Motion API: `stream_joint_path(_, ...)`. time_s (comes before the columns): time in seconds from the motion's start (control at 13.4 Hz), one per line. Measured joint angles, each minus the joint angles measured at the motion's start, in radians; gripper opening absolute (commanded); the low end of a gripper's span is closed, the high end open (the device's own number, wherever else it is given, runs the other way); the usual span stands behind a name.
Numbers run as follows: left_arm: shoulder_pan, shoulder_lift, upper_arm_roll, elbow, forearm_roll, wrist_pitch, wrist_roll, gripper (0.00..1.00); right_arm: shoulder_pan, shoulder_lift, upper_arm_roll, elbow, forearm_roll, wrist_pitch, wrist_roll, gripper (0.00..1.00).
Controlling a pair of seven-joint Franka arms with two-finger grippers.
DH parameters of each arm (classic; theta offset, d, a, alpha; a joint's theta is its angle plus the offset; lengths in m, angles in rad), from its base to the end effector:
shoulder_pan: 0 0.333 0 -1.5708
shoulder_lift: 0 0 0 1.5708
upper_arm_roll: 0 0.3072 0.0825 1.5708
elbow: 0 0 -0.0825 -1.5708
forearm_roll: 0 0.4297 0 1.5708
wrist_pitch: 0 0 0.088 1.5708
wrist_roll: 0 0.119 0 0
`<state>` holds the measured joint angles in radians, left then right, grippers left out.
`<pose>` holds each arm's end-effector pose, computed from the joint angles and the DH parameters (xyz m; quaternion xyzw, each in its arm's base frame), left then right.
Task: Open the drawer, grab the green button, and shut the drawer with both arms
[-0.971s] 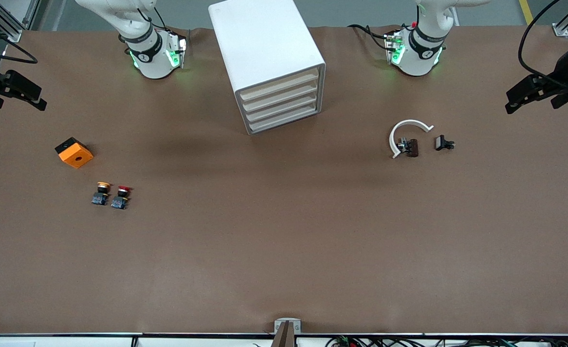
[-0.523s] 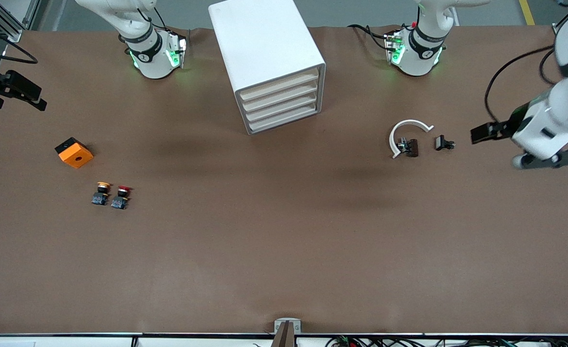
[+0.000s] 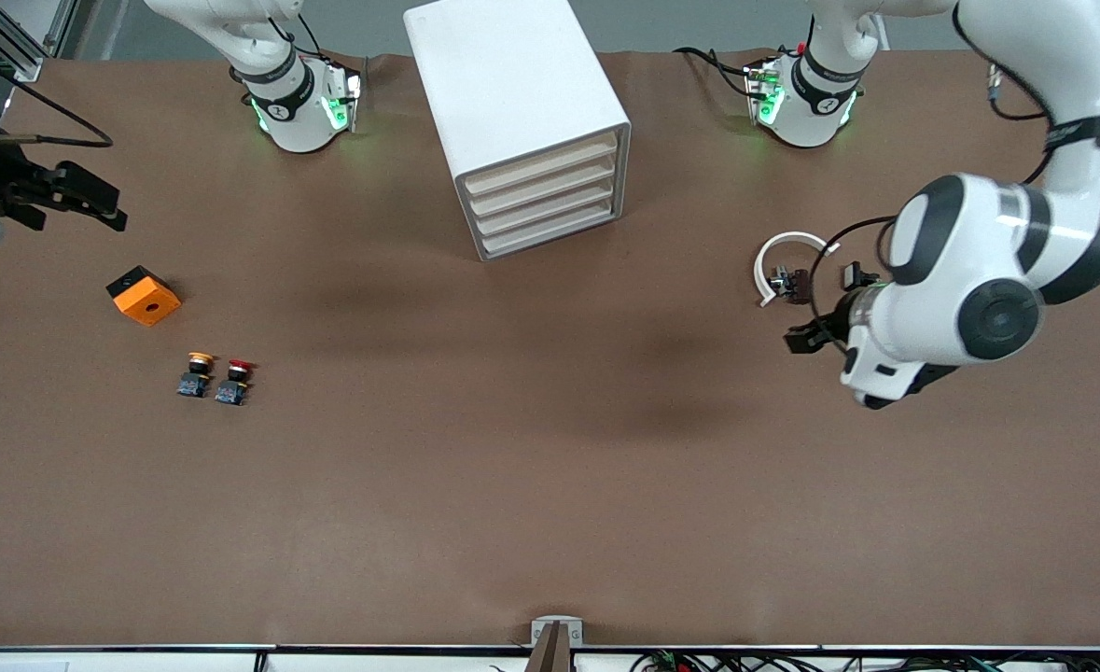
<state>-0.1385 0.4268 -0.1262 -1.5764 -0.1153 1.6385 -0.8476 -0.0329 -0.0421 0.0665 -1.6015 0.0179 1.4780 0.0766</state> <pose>0.6425 -0.1798 0.3341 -0.9346 -0.2960 0.1959 0.0247 0.5759 0.0224 0.6050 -0.9989 0.0211 0.0411 0.0053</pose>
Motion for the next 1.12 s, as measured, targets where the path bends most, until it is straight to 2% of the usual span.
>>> stream_joint_path(0.22,-0.020,0.095,-0.001,0.004,-0.086,0.039,-0.235,1.00,0.089,0.057,0.002,0.028,-0.012,0.007,0.132,1.00)
stream_joint_path(0.37,-0.070,0.156,-0.002,0.011,-0.130,0.091,-0.448,1.00,0.150,0.108,0.003,0.069,-0.035,0.007,0.247,1.00)
stream_joint_path(0.6,-0.162,0.252,-0.003,0.050,-0.156,0.117,-0.784,1.00,0.292,0.173,0.005,0.091,-0.164,0.007,0.408,1.00)
stream_joint_path(0.67,-0.186,0.277,-0.003,0.059,-0.188,0.117,-0.890,1.00,0.342,0.190,0.006,0.092,-0.173,0.007,0.437,1.00)
stream_joint_path(0.82,-0.212,0.311,-0.003,0.066,-0.283,0.117,-1.045,1.00,0.407,0.210,0.007,0.095,-0.151,0.008,0.470,1.00)
stream_joint_path(1.12,-0.256,0.352,-0.004,0.061,-0.487,0.102,-1.098,1.00,0.428,0.214,0.002,0.100,-0.048,0.048,0.603,1.00)
